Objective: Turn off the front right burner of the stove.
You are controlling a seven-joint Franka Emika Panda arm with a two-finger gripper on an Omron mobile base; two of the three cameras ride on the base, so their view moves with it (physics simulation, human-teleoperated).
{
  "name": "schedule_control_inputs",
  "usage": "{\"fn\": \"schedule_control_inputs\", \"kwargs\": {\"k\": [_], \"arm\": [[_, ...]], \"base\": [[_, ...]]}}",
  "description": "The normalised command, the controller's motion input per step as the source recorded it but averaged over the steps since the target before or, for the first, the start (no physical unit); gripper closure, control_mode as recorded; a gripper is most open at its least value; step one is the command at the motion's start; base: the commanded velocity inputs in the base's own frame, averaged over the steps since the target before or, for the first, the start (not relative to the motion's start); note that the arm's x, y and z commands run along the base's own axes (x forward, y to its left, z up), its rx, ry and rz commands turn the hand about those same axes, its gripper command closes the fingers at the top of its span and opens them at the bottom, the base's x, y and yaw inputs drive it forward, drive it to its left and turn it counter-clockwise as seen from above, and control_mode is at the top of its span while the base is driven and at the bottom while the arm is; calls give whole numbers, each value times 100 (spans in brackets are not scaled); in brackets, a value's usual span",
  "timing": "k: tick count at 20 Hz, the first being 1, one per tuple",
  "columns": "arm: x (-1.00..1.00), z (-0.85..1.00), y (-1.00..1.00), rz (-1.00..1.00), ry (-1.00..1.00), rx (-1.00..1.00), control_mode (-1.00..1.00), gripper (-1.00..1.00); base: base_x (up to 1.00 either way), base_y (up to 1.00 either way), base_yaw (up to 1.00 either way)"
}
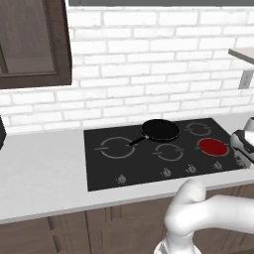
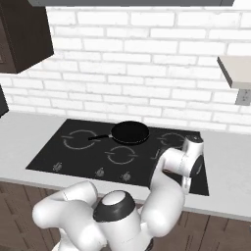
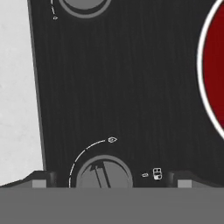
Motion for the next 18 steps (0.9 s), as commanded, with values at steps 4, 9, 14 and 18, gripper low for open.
{"fn": "schedule_control_inputs", "kwargs": {"k": [4, 9, 14, 18], "arm": [[0, 0, -15, 0, 0, 0, -100, -100], [0, 0, 0, 0, 0, 0, -100, 100], [0, 0, 0, 0, 0, 0, -100, 100], [0, 0, 0, -4, 0, 0, -100, 100]], "base": [[0, 0, 0], [0, 0, 0], [0, 0, 0], [0, 0, 0]]}}
